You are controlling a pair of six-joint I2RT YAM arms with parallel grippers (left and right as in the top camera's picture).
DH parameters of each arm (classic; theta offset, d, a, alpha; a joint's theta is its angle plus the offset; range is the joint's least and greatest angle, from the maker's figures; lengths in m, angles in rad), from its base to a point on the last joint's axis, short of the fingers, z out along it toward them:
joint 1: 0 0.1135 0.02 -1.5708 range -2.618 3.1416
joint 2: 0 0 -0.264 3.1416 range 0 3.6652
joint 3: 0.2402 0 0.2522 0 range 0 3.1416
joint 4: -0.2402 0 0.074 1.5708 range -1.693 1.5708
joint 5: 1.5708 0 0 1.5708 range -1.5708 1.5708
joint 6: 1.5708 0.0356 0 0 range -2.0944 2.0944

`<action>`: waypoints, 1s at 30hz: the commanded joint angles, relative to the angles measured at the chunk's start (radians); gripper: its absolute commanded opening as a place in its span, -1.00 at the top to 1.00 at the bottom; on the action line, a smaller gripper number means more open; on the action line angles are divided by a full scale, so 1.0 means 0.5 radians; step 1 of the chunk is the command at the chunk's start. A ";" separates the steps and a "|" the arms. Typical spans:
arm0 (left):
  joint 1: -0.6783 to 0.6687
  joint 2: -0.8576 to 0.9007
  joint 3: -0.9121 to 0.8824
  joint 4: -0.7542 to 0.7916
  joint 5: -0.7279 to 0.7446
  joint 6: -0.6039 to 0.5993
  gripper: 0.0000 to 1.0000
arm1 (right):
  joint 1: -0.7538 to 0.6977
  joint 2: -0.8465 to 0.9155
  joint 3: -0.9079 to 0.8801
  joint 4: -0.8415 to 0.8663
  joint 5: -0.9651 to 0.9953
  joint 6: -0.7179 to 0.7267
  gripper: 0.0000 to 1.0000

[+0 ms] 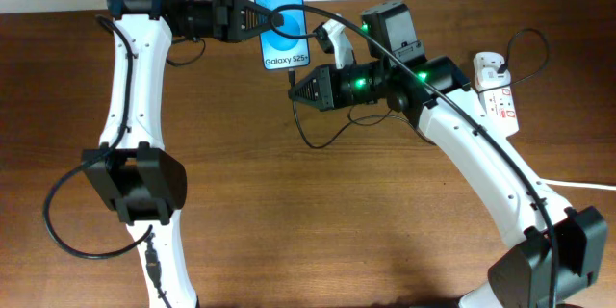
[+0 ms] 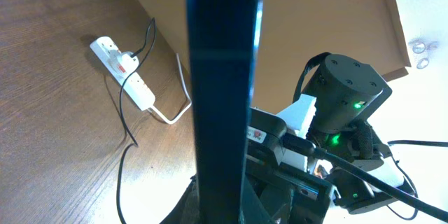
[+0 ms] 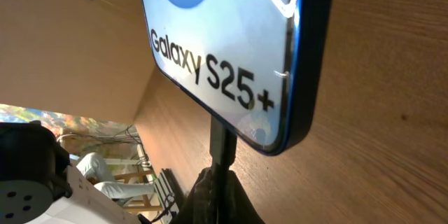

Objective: Plug charger to phone and switch on socket
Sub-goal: 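Raise the cable connector with the right gripper to the phone's bottom port, then push the connector up into the phone's port with the right gripper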

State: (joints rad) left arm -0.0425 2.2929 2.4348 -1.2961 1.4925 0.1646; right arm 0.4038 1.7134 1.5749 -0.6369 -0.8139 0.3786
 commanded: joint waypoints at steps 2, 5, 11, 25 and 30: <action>0.008 -0.021 0.017 0.011 0.163 0.013 1.00 | 0.043 -0.060 0.053 0.034 -0.034 -0.006 0.92; 0.008 -0.021 0.017 0.011 0.157 0.013 1.00 | 0.043 -0.060 0.053 0.034 -0.035 -0.006 0.92; 0.022 -0.020 0.017 0.027 0.105 0.013 1.00 | 0.041 -0.060 0.053 0.026 -0.050 -0.006 0.92; 0.059 -0.020 0.017 0.031 0.114 -0.029 1.00 | 0.043 -0.060 0.053 0.074 -0.056 -0.006 0.92; 0.038 -0.020 0.017 -0.004 0.112 -0.027 1.00 | 0.044 -0.060 0.053 0.085 -0.048 -0.006 0.92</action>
State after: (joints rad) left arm -0.0177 2.2929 2.4348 -1.2968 1.5112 0.1562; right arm 0.4198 1.7134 1.5764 -0.5995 -0.8150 0.3820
